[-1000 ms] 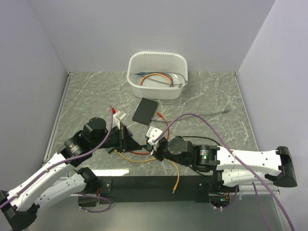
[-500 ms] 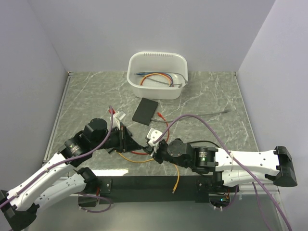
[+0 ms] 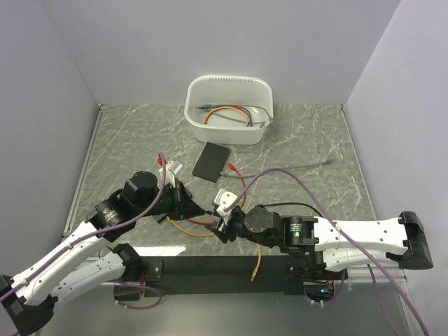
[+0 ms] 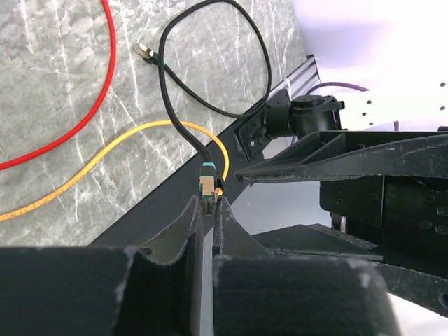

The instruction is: Insert the plug into the switch port

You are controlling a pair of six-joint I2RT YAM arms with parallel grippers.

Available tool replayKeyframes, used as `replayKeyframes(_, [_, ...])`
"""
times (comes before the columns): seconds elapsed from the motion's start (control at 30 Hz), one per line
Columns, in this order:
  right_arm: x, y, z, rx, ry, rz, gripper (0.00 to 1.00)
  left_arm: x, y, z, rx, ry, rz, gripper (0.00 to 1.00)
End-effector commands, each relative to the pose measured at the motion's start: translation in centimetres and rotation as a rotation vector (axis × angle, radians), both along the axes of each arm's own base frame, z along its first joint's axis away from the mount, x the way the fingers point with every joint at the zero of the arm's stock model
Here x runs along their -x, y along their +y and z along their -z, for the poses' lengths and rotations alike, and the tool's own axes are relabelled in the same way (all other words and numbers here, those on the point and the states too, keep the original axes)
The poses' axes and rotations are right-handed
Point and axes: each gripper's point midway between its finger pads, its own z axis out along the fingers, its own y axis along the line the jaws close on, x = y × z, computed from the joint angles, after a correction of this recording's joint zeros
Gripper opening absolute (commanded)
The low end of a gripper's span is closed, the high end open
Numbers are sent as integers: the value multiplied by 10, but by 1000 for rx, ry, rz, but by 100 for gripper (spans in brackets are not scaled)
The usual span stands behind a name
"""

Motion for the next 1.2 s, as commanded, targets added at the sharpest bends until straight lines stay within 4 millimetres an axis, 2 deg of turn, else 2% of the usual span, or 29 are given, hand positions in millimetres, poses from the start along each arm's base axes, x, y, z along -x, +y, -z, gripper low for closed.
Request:
replayKeyframes(0.0, [-2, 4, -32, -87, -29, 11, 54, -2, -1, -17, 26, -55, 6, 1])
replayKeyframes(0.23, [-5, 8, -23, -61, -32, 16, 51, -1, -3, -21, 40, -58, 19, 0])
replayKeyframes(0.47, [-13, 5, -32, -110, -32, 17, 45, 1, -4, -23, 51, -47, 23, 1])
replayKeyframes(0.73, [-11, 7, -40, -119, -48, -26, 41, 4, -3, -31, 66, -54, 36, 1])
replayKeyframes(0.9, [-9, 9, -39, -111, -43, -40, 40, 6, -2, -36, 81, -69, 35, 1])
replayKeyframes(1.17, [-13, 6, -36, -99, -47, -27, 36, 7, -4, -33, 89, -65, 43, 1])
